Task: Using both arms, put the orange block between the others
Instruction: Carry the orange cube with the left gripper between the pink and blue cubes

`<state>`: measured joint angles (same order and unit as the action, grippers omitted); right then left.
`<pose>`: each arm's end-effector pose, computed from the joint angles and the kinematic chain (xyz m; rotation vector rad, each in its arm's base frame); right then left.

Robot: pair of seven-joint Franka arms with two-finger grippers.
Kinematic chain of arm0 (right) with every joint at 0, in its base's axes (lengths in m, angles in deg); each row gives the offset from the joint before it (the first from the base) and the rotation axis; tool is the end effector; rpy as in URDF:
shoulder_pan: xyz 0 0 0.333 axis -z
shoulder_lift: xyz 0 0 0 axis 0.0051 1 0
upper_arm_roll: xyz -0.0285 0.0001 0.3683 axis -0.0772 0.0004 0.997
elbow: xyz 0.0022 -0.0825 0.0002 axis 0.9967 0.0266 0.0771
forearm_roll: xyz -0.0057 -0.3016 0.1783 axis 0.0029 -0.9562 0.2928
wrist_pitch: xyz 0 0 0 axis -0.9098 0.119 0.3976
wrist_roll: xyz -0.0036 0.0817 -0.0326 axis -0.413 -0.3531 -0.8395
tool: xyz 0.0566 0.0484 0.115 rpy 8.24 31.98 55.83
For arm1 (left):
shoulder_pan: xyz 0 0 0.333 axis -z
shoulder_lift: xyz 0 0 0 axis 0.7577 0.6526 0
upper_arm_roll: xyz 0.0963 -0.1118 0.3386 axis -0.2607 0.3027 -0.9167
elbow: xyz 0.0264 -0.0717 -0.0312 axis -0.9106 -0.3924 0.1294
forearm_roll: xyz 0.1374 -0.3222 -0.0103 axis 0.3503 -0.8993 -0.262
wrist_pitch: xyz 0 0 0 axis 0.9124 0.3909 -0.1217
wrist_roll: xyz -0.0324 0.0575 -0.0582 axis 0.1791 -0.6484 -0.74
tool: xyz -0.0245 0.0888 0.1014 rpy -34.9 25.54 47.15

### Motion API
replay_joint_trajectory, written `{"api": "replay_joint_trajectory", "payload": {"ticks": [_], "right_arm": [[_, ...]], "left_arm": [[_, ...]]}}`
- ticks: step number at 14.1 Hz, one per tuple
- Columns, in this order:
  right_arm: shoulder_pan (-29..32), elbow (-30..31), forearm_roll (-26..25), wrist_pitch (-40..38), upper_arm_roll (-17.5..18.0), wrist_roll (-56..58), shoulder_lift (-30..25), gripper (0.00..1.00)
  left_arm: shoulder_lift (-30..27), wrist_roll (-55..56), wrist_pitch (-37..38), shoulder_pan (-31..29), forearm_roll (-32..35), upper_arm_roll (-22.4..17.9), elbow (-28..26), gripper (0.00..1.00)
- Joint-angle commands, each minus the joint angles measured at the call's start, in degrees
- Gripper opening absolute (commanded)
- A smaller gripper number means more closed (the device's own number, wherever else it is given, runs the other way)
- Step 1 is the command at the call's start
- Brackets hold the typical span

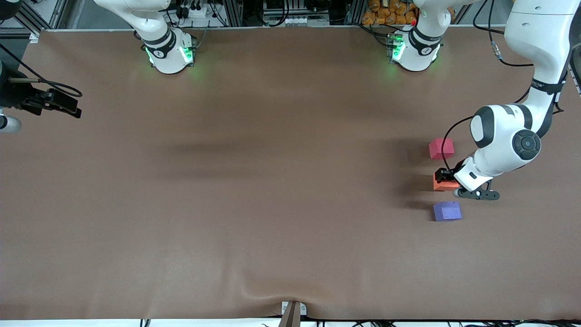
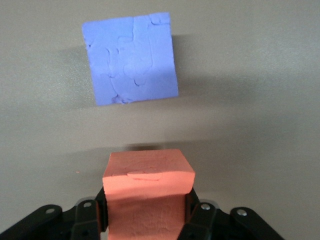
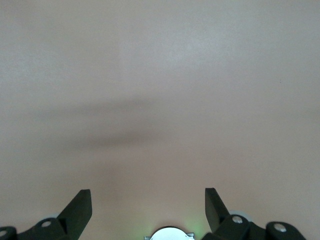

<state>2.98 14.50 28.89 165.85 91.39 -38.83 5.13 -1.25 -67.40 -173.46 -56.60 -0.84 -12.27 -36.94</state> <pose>0.4951 -0.0016 0.6471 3.1227 -0.1317 -0.1965 0.5748 0.0099 0.2871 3.0885 -0.1449 -0.0341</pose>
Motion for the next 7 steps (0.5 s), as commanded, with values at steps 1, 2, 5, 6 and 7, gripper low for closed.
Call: {"api": "replay_joint_trajectory", "payload": {"ticks": [1, 2, 5, 6, 7], "right_arm": [[1.47, 0.33, 0.22, -0.36, 1.19, 0.08, -0.35, 1.0], [1.65, 0.5, 0.22, -0.54, 1.19, 0.08, -0.35, 1.0], [2.7, 1.03, 0.22, -0.54, 1.19, 2.71, -0.44, 1.0], [2.7, 1.03, 0.22, -0.45, 1.19, 2.8, -0.52, 1.0], [2.79, 1.03, 0.22, -0.45, 1.19, 2.8, -0.52, 1.0]], "left_arm": [[0.46, -0.19, -2.52, -0.39, 0.73, 0.41, -1.17, 0.0], [0.9, -0.19, -2.88, -0.39, 0.73, 0.41, -1.26, 0.0], [1.69, -0.19, -4.55, -0.48, 0.64, 0.41, -1.79, 0.0], [1.96, -0.19, -4.99, -0.57, 0.64, 0.41, -1.88, 0.0], [2.22, -0.19, -5.51, -0.92, 0.64, 0.41, -1.88, 0.0]]}}
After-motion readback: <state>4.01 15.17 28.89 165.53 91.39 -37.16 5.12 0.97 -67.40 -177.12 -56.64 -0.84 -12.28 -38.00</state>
